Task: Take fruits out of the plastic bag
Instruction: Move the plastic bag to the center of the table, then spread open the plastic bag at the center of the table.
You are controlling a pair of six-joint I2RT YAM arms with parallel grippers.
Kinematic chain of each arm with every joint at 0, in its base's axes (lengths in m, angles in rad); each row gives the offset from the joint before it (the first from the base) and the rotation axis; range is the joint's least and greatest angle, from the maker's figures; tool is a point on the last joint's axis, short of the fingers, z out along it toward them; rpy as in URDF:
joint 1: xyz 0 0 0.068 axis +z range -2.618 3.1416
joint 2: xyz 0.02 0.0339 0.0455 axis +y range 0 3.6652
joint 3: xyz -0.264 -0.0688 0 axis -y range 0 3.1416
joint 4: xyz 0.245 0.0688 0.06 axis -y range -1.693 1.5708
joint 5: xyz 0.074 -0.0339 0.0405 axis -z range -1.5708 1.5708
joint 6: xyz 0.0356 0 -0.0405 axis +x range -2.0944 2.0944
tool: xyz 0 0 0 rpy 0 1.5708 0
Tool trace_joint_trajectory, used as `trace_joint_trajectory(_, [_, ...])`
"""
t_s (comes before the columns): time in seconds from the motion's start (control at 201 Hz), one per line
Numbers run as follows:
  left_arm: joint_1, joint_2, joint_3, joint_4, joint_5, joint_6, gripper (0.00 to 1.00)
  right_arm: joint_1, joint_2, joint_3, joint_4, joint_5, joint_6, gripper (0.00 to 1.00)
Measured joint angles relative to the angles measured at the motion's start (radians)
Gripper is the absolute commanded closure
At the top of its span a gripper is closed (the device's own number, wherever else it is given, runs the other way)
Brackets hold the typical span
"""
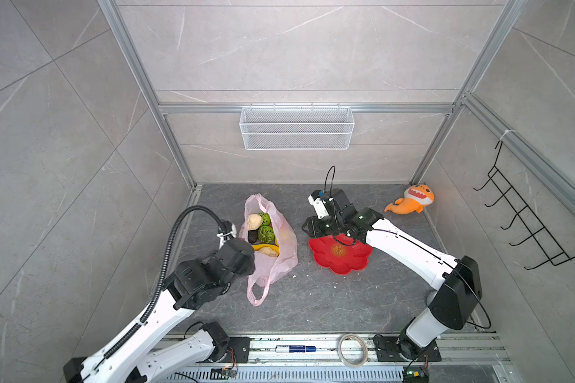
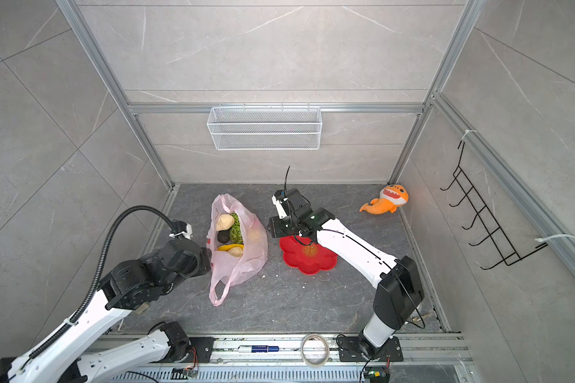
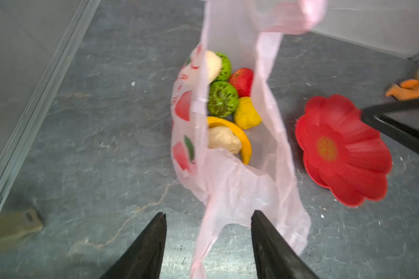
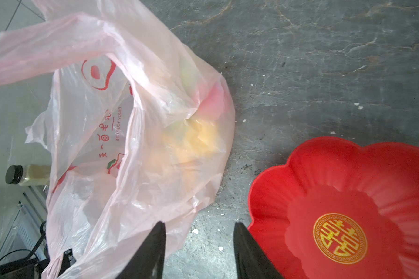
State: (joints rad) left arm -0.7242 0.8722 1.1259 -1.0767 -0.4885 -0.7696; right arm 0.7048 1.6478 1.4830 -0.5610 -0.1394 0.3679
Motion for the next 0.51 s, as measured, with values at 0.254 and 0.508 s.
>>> trace_joint_trajectory(0.254, [0.317, 0.127, -0.092, 0.158, 0.235, 0.15, 0.41, 0.085, 0.029, 0.152, -0.021, 0.0, -0.024, 0.56])
trace_joint_trajectory(0.508, [0.372, 0.288, -0.081, 0.358, 0.368, 0.232, 0.42, 0.134, 0.134, 0.252, -0.019, -0.004, -0.025, 0.57])
